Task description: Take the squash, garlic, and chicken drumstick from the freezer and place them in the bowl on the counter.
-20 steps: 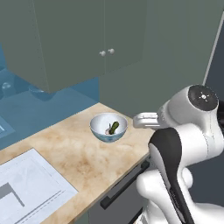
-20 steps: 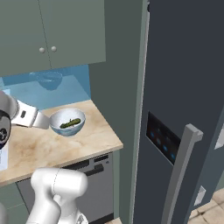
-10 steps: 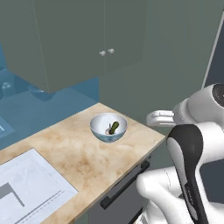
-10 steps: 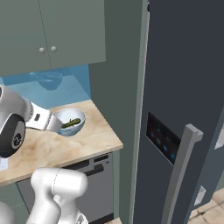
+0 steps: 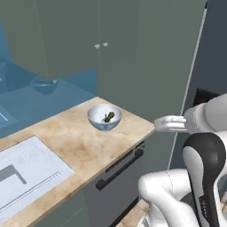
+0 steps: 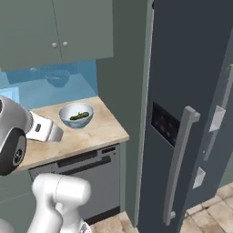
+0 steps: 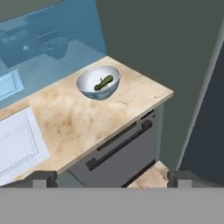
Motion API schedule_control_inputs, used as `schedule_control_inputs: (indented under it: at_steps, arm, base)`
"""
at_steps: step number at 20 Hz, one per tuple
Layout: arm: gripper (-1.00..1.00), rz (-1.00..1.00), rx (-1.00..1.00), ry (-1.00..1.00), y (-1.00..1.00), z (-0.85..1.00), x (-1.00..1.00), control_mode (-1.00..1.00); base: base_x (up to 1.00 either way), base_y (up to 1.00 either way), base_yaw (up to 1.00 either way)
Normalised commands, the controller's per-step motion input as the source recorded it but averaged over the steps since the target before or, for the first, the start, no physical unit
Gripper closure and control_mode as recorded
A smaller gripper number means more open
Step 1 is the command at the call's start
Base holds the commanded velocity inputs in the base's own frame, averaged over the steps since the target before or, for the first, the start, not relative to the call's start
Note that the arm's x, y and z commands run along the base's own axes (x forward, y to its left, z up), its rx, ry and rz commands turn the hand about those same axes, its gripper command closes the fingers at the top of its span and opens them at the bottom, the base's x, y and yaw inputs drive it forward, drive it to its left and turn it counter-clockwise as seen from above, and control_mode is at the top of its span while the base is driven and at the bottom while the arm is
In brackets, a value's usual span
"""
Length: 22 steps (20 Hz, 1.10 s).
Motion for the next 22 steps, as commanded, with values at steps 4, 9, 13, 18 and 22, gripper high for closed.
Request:
schedule_control_inputs:
  at_steps: [4, 9, 13, 18, 22]
  arm:
    - [-1.0, 0.0, 0.0, 0.0, 0.0, 0.0, 0.0, 1.0]
    - [-1.0, 0.0, 0.0, 0.0, 0.0, 0.0, 0.0, 1.0]
    - [-1.0, 0.0, 0.0, 0.0, 0.0, 0.0, 0.0, 1.0]
    - [-1.0, 0.0, 0.0, 0.0, 0.0, 0.0, 0.0, 1.0]
    - [-1.0, 0.0, 0.0, 0.0, 0.0, 0.0, 0.0, 1.0]
  base:
    - [-1.0, -0.01, 0.0]
    - [-0.75, -0.61, 0.02]
    - [-0.37, -0.99, 0.07]
    - [-0.2, -1.0, 0.08]
    - [-0.02, -0.97, 0.05]
